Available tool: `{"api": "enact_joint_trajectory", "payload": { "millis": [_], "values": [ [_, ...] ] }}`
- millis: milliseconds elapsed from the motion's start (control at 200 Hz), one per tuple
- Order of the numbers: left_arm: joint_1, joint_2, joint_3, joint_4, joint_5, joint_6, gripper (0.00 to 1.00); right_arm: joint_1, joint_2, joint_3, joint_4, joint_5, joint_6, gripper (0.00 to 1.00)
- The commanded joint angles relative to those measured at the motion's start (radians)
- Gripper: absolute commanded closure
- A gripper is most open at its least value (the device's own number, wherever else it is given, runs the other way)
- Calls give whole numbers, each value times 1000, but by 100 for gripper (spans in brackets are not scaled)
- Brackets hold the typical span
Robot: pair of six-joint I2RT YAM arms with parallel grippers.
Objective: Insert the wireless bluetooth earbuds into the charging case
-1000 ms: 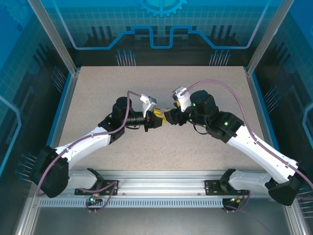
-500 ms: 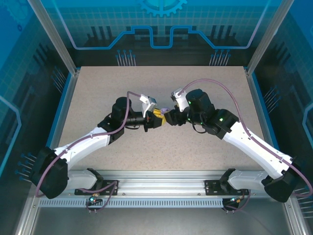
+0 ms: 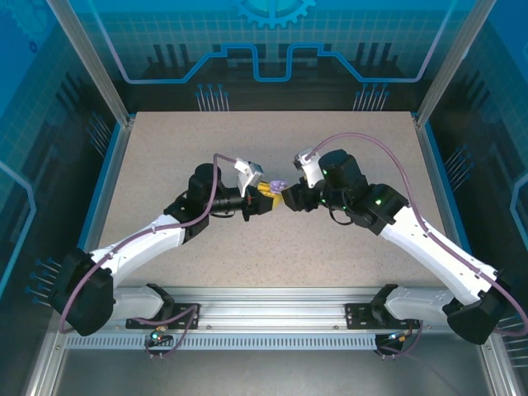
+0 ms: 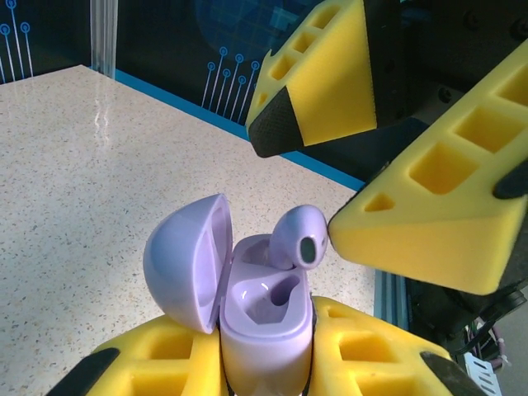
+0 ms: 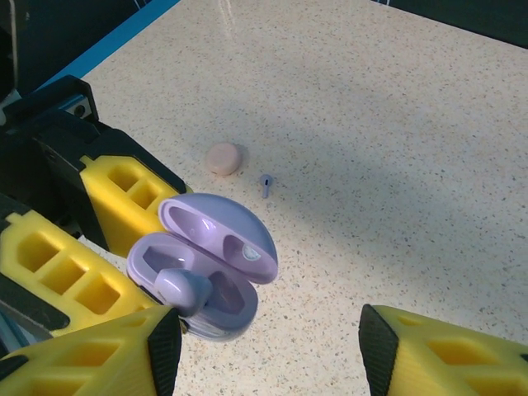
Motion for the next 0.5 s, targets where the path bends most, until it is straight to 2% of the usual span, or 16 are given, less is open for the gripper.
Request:
{"api": "enact_joint_trajectory", "payload": {
  "millis": [0,490],
  "values": [
    [-5,-33,38,6,4,23,85,-19,-19,-5,-25,16,9,38],
    [-5,-49,29,10,22,30,85,-34,-16,-18,-50,66,7,37]
  ]
}}
